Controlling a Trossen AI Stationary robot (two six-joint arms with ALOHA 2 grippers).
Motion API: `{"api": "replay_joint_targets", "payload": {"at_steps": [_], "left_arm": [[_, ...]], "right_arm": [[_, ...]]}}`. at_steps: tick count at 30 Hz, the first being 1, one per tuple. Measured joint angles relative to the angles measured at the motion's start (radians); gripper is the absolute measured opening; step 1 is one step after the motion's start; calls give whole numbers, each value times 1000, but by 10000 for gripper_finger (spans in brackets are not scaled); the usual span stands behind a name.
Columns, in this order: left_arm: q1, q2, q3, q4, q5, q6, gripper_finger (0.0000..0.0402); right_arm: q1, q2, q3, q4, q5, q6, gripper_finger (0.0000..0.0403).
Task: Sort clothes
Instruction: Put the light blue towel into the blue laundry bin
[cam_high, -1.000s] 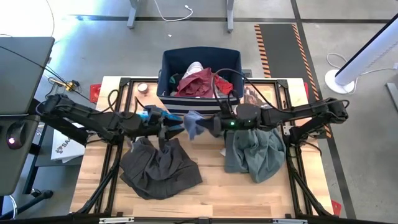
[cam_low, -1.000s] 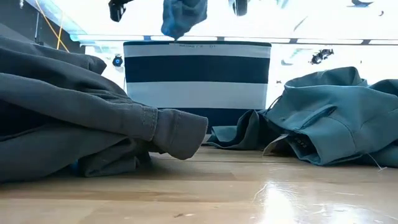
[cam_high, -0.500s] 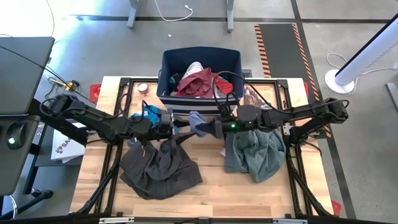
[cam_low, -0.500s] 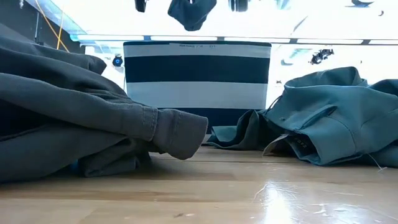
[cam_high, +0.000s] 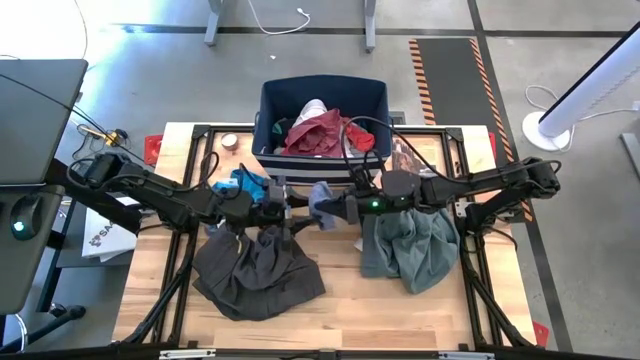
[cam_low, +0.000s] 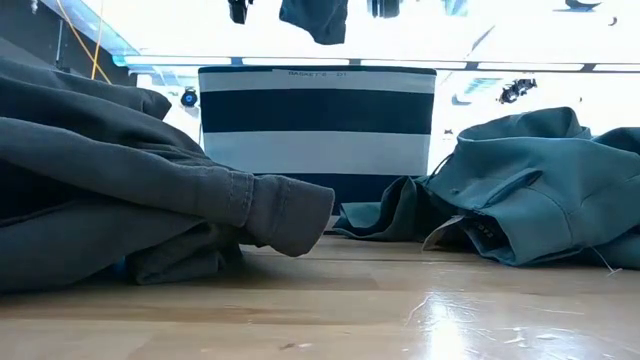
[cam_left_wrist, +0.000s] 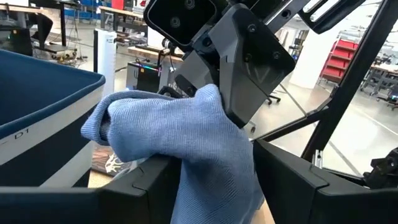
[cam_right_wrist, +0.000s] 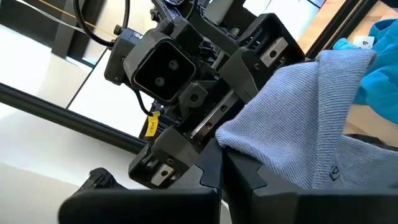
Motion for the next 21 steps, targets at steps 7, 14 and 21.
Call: {"api": "replay_joint_targets", "payload": {"at_steps": [7,14,21], "left_arm": [[0,0,0,-3,1,-7,129],[0,0,0,-29,41,-56,14],[0,0,0,-30,36,-58,6]], "right_arm": [[6,0,0,0,8,1,0],[11,0,0,0,53,-8,0],[3,0,0,0,-42,-18,61]]}}
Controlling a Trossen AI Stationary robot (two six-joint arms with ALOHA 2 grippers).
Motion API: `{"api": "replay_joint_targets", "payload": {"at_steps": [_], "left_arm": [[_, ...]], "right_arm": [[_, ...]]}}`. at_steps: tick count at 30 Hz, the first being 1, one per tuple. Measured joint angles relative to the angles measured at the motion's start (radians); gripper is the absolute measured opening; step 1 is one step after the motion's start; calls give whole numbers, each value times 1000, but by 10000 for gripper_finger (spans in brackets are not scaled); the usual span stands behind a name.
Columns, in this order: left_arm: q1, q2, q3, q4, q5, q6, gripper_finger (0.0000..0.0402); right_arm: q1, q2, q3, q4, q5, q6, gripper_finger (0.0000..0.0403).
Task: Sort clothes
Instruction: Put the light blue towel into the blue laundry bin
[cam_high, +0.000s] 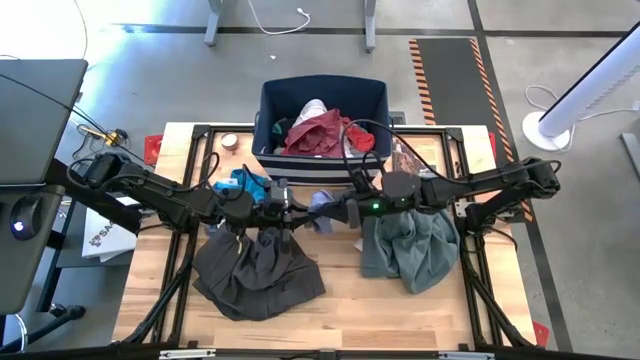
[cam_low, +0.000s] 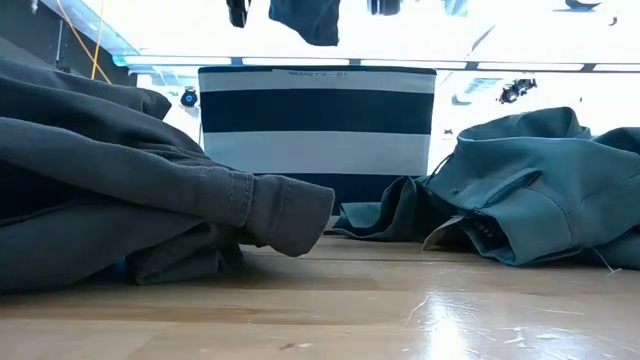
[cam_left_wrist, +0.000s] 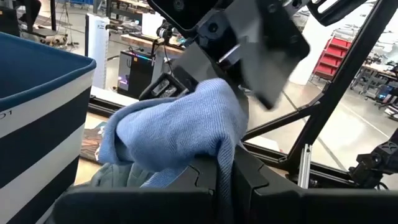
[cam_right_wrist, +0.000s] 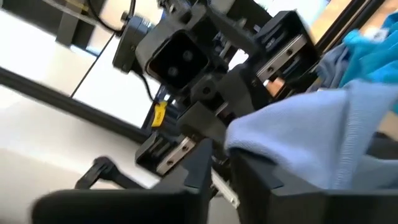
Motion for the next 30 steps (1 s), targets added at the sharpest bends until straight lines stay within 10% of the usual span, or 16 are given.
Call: {"api": "replay_joint_targets", "payload": {"at_steps": [9,17,30], "left_arm": [[0,-63,-1,-55,-57,44,3],[92,-227,-1,-195,-105,13,1],[571,-260,198,-420,182,13,1]], "right_arm": [[-48,-63,0,-101,-104,-53,171],[-64,-235,0,-301,55,-132,178],[-28,-311,0,-341,121,-167,178]]}}
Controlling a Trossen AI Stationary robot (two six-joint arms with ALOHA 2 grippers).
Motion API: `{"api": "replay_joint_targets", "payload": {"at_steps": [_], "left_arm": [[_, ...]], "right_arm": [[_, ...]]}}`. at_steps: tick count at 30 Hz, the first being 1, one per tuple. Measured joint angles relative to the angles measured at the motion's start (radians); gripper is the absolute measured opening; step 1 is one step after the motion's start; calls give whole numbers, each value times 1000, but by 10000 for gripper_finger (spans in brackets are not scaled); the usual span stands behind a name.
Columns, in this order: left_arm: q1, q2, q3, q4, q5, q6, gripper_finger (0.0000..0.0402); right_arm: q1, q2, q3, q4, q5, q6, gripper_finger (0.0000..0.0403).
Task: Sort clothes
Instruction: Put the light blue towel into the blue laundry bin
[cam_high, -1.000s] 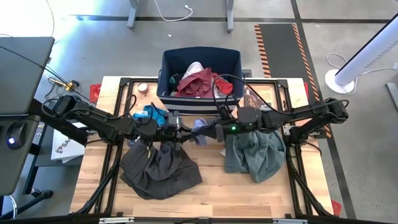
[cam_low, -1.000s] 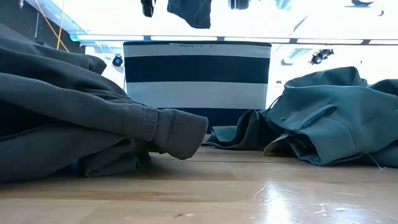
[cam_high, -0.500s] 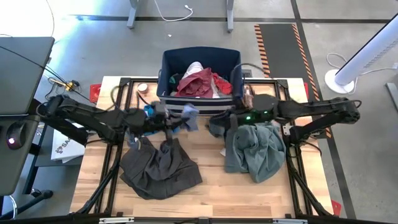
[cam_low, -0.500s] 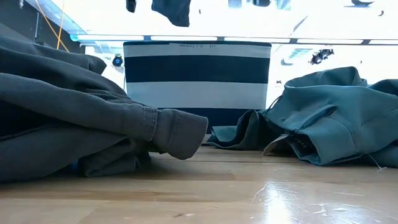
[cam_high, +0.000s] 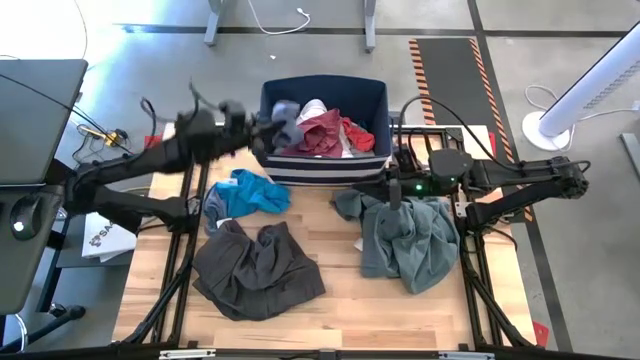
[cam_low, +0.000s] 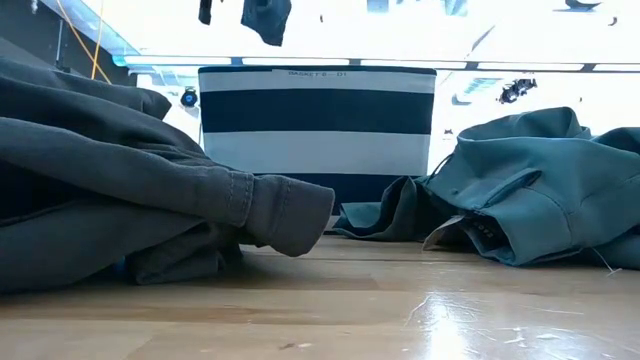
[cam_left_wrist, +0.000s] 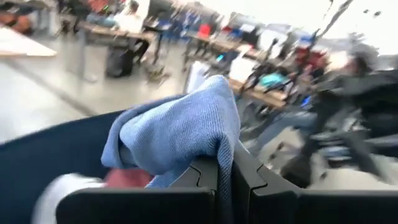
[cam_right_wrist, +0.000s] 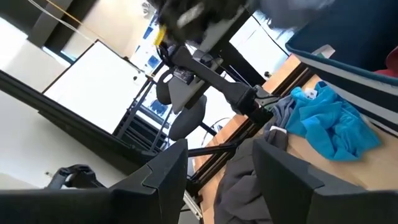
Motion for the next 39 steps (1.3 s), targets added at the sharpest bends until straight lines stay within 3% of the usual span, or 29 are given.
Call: {"api": "replay_joint_targets", "payload": {"at_steps": [5,9,13,21,25,32,39], "left_arm": [[225,122,169,-230,151,-68,1],[331,206,229,-278,254,-154,8],[383,254,263,-272,300,-197,15],[428,315,298,-320,425,-90,26],[458,352,298,-377,500,-80,73],[507,360,297,-366,507,-78,187],[516,298,297,-334,534,50,205]], "right_arm": [[5,0,0,-1,0,4,178],[5,0,0,-1,0,6,178],[14,0,0,-1,2,29,178],[33,0,0,-7,15,40,178],[41,0,0,-7,52,55,178],[47,10,0,-7,61,78,178],[62,21,0,-39,63,90,178]]}}
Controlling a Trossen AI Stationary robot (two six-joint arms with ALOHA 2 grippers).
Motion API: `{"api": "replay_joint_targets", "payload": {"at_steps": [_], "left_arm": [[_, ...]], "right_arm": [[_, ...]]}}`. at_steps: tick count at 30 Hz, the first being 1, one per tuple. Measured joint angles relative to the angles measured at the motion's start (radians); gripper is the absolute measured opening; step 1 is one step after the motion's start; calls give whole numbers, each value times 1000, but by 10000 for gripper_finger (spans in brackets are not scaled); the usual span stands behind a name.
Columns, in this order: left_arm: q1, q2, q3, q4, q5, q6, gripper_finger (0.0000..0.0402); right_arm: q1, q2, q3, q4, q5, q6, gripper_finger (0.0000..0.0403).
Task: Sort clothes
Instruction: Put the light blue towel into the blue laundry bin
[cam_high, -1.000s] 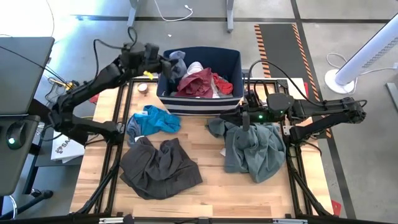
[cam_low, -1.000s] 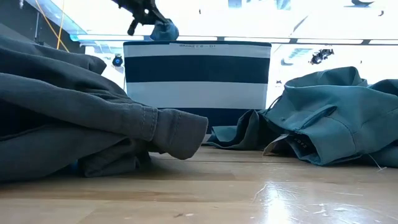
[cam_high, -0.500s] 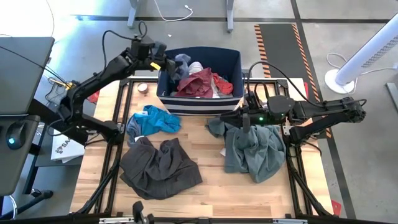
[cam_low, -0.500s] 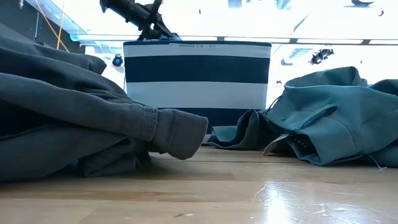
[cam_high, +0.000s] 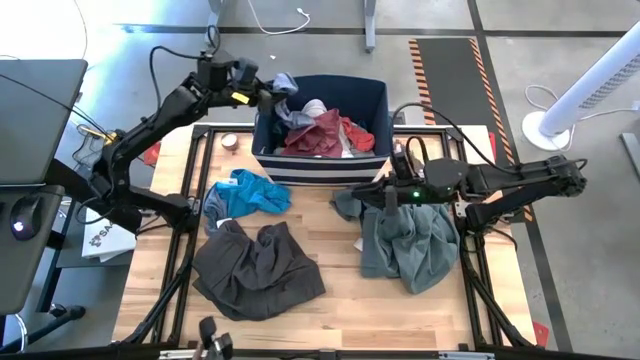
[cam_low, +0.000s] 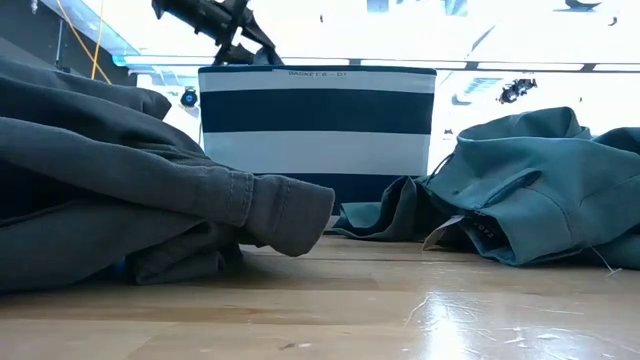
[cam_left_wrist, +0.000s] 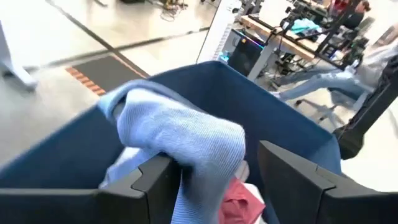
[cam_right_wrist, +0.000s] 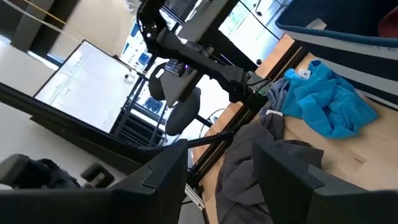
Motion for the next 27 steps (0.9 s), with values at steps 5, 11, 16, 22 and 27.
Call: {"api": "replay_joint_targets", "payload": {"at_steps": [5,11,16,22,27], "left_arm": [[0,-77,0,-62,-49,101,195],[-38,-81,43,-218,-42,265,187],[-121,41,190,-476,-115,430,186],[-134,167,366,-636,-324,448,186],[-116,185,459,-738,-268,422,186]], "right_arm": [[14,4,0,-12,25,1,178],[11,5,0,-21,29,0,178],[-12,5,0,-19,24,0,178],[11,5,0,-19,21,17,178],[79,5,0,-19,71,19,178]]}}
